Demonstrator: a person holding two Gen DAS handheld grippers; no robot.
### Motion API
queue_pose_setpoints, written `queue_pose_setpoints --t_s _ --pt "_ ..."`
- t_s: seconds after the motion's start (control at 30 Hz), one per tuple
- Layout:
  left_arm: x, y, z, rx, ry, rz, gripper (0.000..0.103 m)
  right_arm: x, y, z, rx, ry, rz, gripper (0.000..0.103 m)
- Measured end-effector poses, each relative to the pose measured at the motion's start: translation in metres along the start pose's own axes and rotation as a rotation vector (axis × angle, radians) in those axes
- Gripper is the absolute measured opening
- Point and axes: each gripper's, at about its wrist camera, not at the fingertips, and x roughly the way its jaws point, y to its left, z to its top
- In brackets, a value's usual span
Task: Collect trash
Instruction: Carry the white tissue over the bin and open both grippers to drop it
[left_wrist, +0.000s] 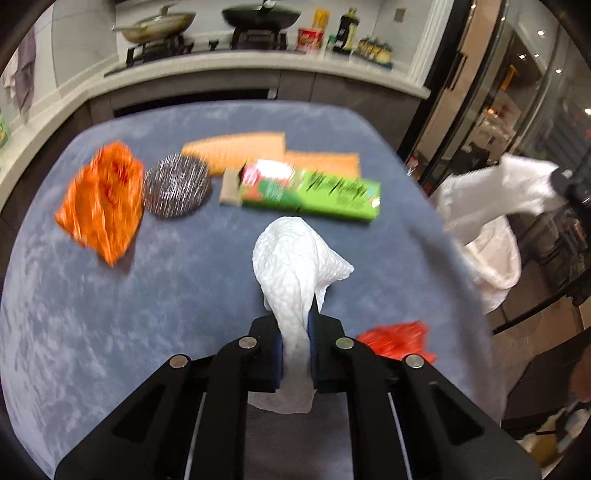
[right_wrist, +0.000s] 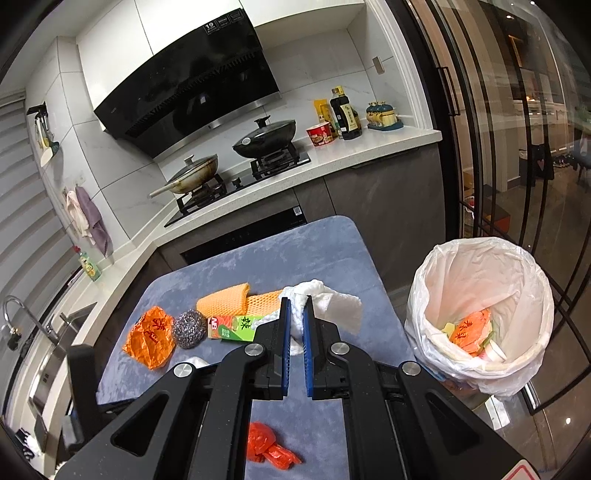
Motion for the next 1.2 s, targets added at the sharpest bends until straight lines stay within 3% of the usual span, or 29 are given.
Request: queue_pose_setpoints --t_s 0.3,0.57,0.87,1.2 --pt "-0.045 -0.064 0.044 0.109 -0.126 -0.112 0.01 -0.026 -0.021 0.027 -0.011 -0.084 -0.036 0.006" --pt "-0.044 -0.144 0.074 0.234 -0.164 -0.23 0.01 -0.049 -0.052 0.05 -0.032 -0.142 -0.12 0.006" --pt "-0.01 -0.226 0.087 0.361 -0.13 -0.322 0.01 -0.057 -0.101 0.065 -0.018 -0.157 -0.229 0.006" --pt "0.033 -0.279 0.086 0.441 -0.062 -0.341 0.01 -0.045 -0.149 0.066 0.03 -0.125 -0.308 0.006"
